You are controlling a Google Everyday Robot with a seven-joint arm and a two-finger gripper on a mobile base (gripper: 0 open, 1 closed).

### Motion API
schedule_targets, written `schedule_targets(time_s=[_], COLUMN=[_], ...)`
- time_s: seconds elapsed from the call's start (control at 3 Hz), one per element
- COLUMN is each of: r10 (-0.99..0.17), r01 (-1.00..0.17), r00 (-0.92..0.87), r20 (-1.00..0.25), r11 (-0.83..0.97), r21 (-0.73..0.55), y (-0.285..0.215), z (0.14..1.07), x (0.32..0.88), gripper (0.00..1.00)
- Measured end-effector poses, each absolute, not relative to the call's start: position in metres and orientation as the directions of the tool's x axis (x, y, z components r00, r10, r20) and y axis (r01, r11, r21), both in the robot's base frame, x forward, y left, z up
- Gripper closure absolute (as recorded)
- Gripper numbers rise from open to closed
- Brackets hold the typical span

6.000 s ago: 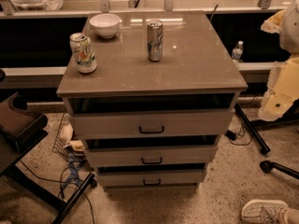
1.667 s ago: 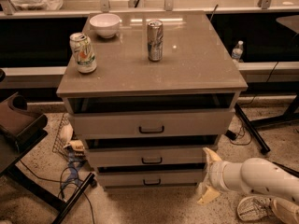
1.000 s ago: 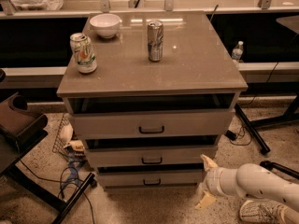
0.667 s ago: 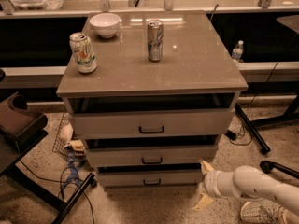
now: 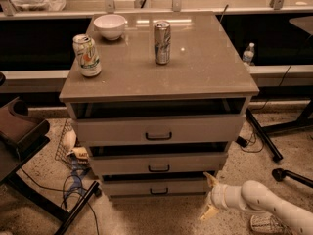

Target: Open bottom drawer

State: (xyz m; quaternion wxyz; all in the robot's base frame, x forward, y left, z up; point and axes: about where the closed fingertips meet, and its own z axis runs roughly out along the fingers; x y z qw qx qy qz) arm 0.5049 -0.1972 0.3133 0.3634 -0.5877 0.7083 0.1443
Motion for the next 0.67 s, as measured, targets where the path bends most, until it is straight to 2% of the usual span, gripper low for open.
schedule_targets(time_s=[0.33,0.67], r10=[-0.714,-0.751], r01=[-0.936,-0.942], r00=[-0.044,-0.023], r20=[-0.699,-0.66], r11=[0.274,0.237], r21=[-0.22,-0.236], y=[-0.196,-0.184], z=[0.284,0.262], x=[0.512,0.52], gripper=[0.0,0.0])
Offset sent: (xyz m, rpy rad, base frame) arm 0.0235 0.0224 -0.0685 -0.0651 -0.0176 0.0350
